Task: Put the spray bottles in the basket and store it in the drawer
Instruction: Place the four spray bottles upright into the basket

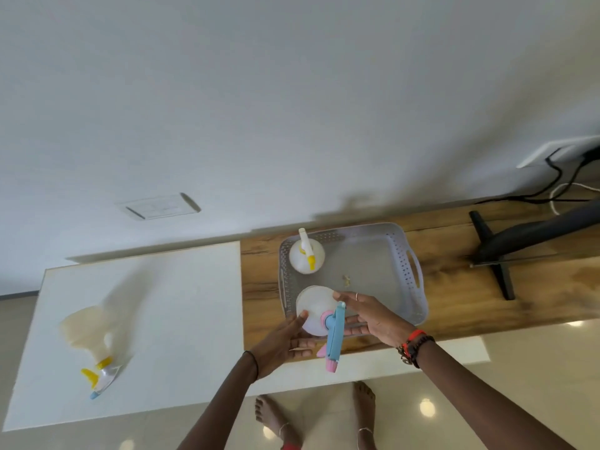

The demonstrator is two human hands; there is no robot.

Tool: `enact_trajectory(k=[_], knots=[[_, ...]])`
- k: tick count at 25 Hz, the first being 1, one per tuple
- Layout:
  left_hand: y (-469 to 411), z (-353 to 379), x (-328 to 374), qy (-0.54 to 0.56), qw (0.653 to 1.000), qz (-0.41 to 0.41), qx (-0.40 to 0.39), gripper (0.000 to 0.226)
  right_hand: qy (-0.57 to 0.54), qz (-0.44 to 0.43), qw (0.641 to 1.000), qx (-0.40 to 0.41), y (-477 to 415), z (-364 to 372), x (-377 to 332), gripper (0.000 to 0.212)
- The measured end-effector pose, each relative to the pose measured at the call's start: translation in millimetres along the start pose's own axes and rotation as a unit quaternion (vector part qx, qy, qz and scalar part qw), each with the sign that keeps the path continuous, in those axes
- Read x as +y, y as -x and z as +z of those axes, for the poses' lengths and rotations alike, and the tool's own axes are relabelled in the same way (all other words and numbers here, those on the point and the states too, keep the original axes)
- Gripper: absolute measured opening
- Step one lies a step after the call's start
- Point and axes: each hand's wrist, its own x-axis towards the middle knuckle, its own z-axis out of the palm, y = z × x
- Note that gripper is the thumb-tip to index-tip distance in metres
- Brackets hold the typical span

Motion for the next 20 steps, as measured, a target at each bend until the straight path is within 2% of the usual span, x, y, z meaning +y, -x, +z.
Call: enact_trajectory(k=[6, 11, 16, 20], knots=[[-40, 66, 4, -0.049, 0.998, -0.012, 0.048, 0.058, -0.142, 0.018, 0.989, 0.038, 6, -52, 20, 0.041], [-68, 101, 18, -0.055, 0.995, -0.013, 0.079, 0.054, -0.160, 0.010, 0.985, 0.069, -3, -82, 19, 0.040], [-97, 115, 35, -0.066, 0.991, -0.007, 0.114, 0.056, -0.161, 0.018, 0.983, 0.080, -23, -101, 4, 0.028], [-119, 114, 53, -0.057, 0.988, -0.004, 0.142, 0.058, -0.128, 0.017, 0.986, 0.101, -46, -109, -12, 0.035]])
